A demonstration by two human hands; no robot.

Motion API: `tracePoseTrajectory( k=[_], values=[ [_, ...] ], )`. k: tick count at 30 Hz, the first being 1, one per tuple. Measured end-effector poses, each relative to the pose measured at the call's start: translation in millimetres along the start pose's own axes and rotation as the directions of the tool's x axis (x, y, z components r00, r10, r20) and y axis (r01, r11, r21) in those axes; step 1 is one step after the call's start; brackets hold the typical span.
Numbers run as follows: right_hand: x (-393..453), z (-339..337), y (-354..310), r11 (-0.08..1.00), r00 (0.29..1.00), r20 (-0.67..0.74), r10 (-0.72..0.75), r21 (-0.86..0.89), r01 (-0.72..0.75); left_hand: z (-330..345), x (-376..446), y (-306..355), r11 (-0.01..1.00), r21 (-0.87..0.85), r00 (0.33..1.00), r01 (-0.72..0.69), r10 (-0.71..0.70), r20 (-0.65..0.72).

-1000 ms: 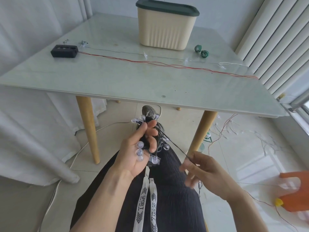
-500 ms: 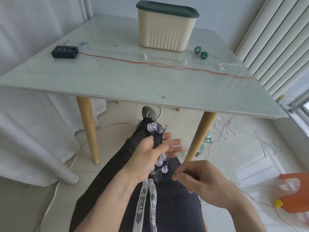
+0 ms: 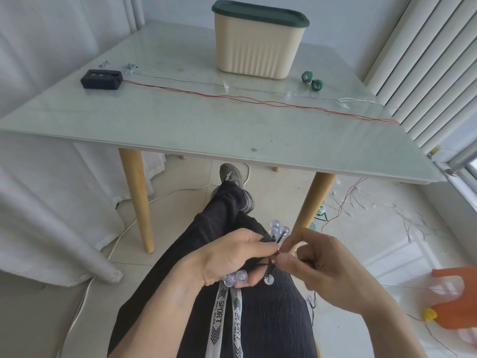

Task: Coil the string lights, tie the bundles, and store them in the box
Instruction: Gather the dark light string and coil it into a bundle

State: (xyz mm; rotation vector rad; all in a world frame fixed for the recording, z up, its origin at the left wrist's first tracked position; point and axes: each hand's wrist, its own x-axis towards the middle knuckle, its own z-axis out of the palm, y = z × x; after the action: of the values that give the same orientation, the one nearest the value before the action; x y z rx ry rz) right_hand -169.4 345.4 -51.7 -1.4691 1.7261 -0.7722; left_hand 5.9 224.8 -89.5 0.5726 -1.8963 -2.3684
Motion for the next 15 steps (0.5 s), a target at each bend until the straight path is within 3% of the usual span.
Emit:
tracePoseTrajectory(
  k=[6, 11, 15],
  values=[
    [-1.9, -13.8, 8.5, 0.999, 0.999, -0.03, 0.037, 0.03, -0.036, -13.6, -3.0, -4.9, 0.991, -0.128, 0.999, 0.036, -0.034, 0.017],
    [6.2, -1.5, 11.8, 0.992, 0.982, -0.184, 0.05, 0.126, -0.027, -16.6, 6.1, -13.9, 0.87, -0.493, 0.994, -0.026, 0.072, 0.076],
    [10.8, 13.3, 11.1, 0.98, 0.951, -0.305, 0.055, 0.2, 0.007, -15.3, 7.3, -14.8, 0.793, -0.59, 0.988, -0.148, 0.141, -0.059]
  ],
)
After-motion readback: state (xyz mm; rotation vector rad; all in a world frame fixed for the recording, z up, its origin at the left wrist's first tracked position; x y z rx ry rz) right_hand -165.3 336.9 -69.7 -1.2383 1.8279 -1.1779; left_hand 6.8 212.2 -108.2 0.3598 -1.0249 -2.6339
